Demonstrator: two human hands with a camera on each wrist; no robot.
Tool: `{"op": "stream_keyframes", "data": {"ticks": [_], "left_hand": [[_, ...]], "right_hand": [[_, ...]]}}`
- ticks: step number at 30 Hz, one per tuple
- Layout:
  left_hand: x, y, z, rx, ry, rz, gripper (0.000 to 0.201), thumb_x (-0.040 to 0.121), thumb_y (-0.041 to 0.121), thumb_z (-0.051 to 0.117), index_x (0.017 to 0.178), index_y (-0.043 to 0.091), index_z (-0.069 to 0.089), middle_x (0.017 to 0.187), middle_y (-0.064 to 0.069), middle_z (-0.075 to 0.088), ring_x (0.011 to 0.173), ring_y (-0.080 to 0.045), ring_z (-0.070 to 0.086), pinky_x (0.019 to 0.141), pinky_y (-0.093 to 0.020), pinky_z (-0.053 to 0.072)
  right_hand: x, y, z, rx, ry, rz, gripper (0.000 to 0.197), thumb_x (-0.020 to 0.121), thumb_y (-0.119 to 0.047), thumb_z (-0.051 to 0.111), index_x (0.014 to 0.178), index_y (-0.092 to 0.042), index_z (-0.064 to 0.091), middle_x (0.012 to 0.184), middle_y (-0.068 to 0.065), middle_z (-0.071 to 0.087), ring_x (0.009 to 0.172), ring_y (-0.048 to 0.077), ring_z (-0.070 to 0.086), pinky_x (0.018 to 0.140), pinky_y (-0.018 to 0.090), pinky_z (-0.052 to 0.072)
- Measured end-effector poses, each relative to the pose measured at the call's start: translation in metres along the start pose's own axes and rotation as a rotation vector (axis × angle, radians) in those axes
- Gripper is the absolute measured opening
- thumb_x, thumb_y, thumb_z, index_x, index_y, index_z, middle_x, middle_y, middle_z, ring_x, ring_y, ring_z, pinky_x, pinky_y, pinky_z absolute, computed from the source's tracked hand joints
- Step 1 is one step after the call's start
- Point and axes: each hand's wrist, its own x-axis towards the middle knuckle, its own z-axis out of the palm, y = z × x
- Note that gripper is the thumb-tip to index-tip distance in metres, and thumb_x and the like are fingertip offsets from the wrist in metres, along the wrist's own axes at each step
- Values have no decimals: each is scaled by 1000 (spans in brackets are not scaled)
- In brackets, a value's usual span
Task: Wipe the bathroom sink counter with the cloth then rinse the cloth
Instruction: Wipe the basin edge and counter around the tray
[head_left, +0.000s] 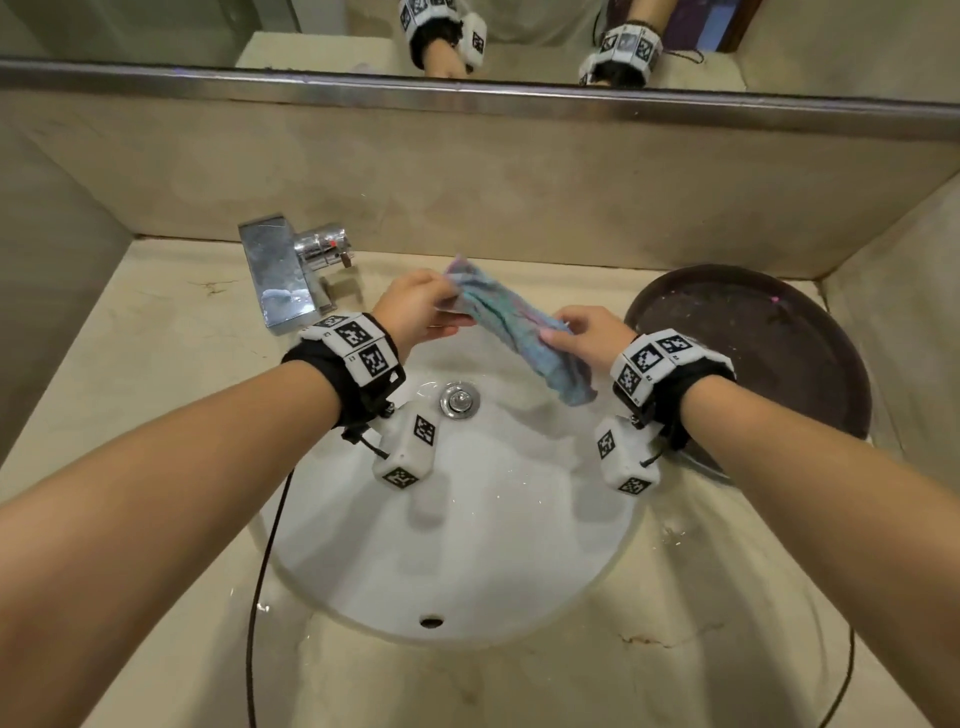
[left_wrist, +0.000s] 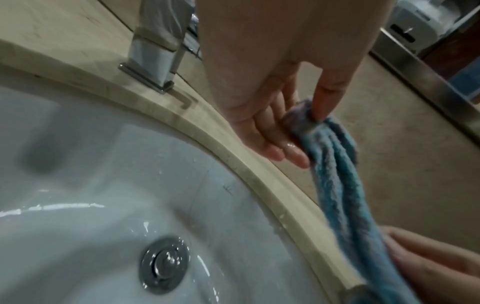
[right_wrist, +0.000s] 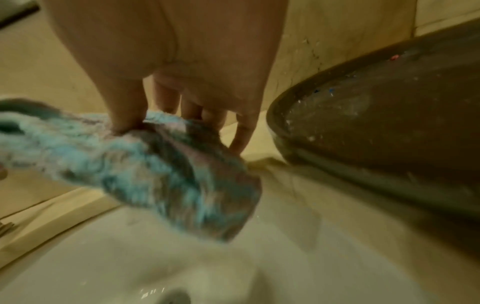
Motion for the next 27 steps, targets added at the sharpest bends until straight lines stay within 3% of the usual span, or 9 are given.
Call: {"op": "stream_keyframes", "data": {"ticks": [2,4,7,9,11,13,16,19,27], "left_hand": [[11,1,-4,0,88,-9,19,90,1,42,79,14,50,78,-7,64,49,-6,67,58,-18,51],[26,3,-4,4,166,5,19,88,-2,42,81,13,51,79,-9,62,51,-8,67,54,-18,49],[45,4,1,282,361,22,25,86,6,54,110,12,53,101,-13,60,90,-24,62,69,-27,44],[50,3,6,565,424,103,34,88,7,51,122,7,49,119,-14,57,108,-29,56,83,-31,44],[52,-2,17,801,326,253,34,88,5,47,121,6,53,127,-16,53,117,-31,52,95,-33,42],[56,-15,28,1021,90,368,36,89,7,46,124,8,54,132,-15,51,123,-31,48,102,-34,38],[69,-36,33,1293,-162,322,48,96,26,44,143,18,36,151,-16,29,140,-34,28,113,-42,28],[73,-41,31,1348,-175,216,53,99,37,33,149,28,18,160,-9,3,147,-34,3,119,-49,12],[80,-42,-8,1232,-19,189,47,99,36,34,145,29,31,159,-7,10,147,-34,6,118,-52,13]], "right_hand": [[10,-3,-13,-78,85,-50,24,91,-29,57,102,-9,65,89,5,59,82,18,52,73,25,37],[22,-9,-25,-159,180,-91,33,90,-30,59,116,-10,60,105,9,60,97,20,53,81,25,37],[34,-11,-30,-362,322,-34,49,89,-34,57,135,-20,44,140,10,40,129,29,36,104,39,36],[37,-8,-25,-403,376,-37,43,92,-28,52,132,-15,46,139,12,40,131,31,35,106,40,34],[40,-1,-13,-420,290,-81,36,93,-22,49,128,-12,51,134,15,46,127,32,40,104,39,36],[42,9,2,-497,117,-89,41,93,-22,47,132,-10,47,136,17,45,129,33,40,105,39,34],[45,20,16,-678,-18,-77,61,95,-32,45,147,-7,24,151,22,25,142,33,20,118,42,14],[50,19,18,-750,-63,-21,70,96,-41,40,152,-14,7,157,22,4,146,36,4,120,47,5],[64,-21,34,-761,-136,-52,70,97,-41,39,152,-21,1,159,18,-4,147,37,-3,119,44,-3]]}}
